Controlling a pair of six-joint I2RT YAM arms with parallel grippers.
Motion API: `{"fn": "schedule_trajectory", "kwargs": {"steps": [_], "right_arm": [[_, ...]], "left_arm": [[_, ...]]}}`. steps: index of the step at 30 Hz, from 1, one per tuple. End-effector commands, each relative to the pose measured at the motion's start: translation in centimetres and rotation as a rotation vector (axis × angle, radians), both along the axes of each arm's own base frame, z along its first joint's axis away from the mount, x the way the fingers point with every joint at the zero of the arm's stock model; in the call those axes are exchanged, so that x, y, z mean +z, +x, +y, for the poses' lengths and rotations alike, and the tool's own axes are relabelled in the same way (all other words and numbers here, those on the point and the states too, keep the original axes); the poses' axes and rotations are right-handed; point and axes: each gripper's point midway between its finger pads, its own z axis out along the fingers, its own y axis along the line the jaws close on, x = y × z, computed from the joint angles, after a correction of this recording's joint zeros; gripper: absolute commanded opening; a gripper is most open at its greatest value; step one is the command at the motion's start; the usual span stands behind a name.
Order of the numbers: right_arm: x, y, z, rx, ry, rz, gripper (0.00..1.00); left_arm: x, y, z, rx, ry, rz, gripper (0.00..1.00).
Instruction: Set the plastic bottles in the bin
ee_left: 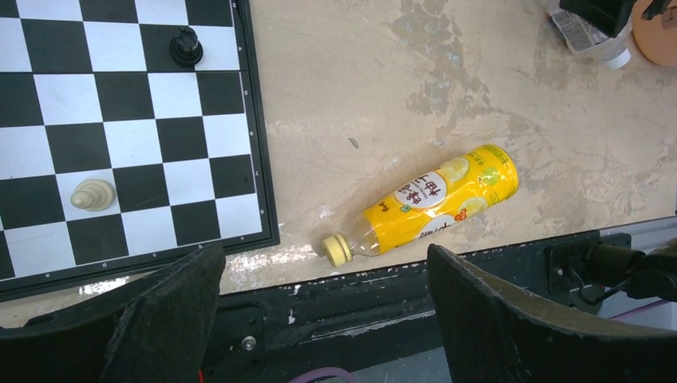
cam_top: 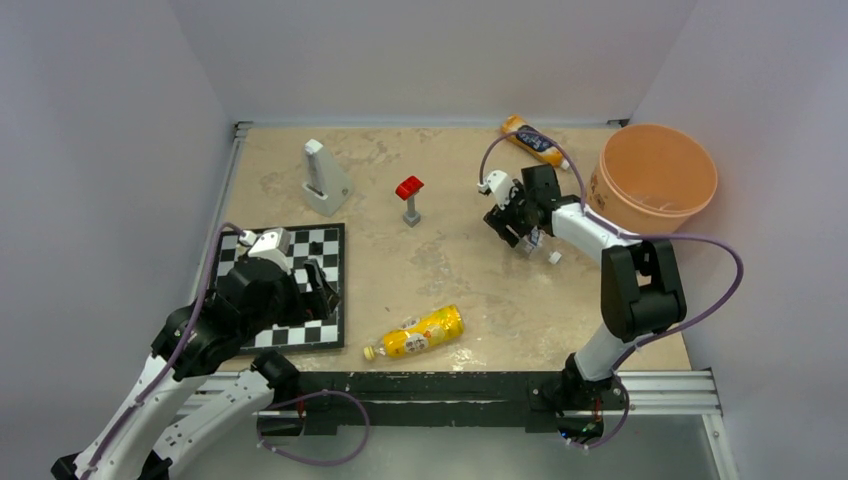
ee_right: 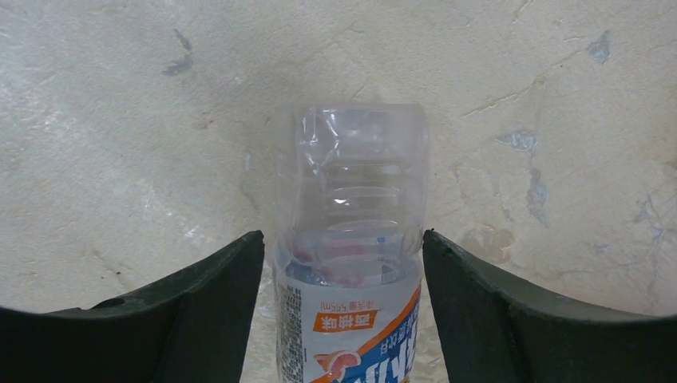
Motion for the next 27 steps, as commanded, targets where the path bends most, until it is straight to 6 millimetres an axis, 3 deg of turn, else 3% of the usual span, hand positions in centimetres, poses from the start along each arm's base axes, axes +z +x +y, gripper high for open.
{"fn": "schedule_trajectory", "kwargs": {"steps": [1,4,7,10,15,20,27], "right_arm": [[2.7,1.1,1.5,0.010,0.078,-0.046,0.67],[4.7,1.9,1.8,-0.021,0.112,-0.104,0.54],[6.8,2.0,1.5,-0.030,0.114,-0.157,0.52],[7.0,2.0,0.7,-0.048,0.080,-0.168,0.72],[7.5,2.4,1.4,-0.093,0.154,-0.193,0.92],[5.2,2.7,0.1,-0.136,0.077,-0.149,0.98],[2.2,3.3,-0.5,-0.189,0.038,-0.070,0.99]], "left_arm": [[0.2,0.5,-0.7,-0.018,0.001,0.000,1.00],[0.2,0.4,-0.9,-0.027,-0.003,0.016,1.00],[0.1,0.2,-1.0,-0.037,-0.003,0.022,1.00],[0.3,0.1,-1.0,-0.042,-0.003,0.020,1.00],[0.3,-0.1,-0.8,-0.041,-0.005,0.018,1.00],[0.4,-0.6,-0.1,-0.031,-0.004,0.005,1.00],[0.6,-1.1,1.0,0.000,-0.001,-0.016,1.00]]}}
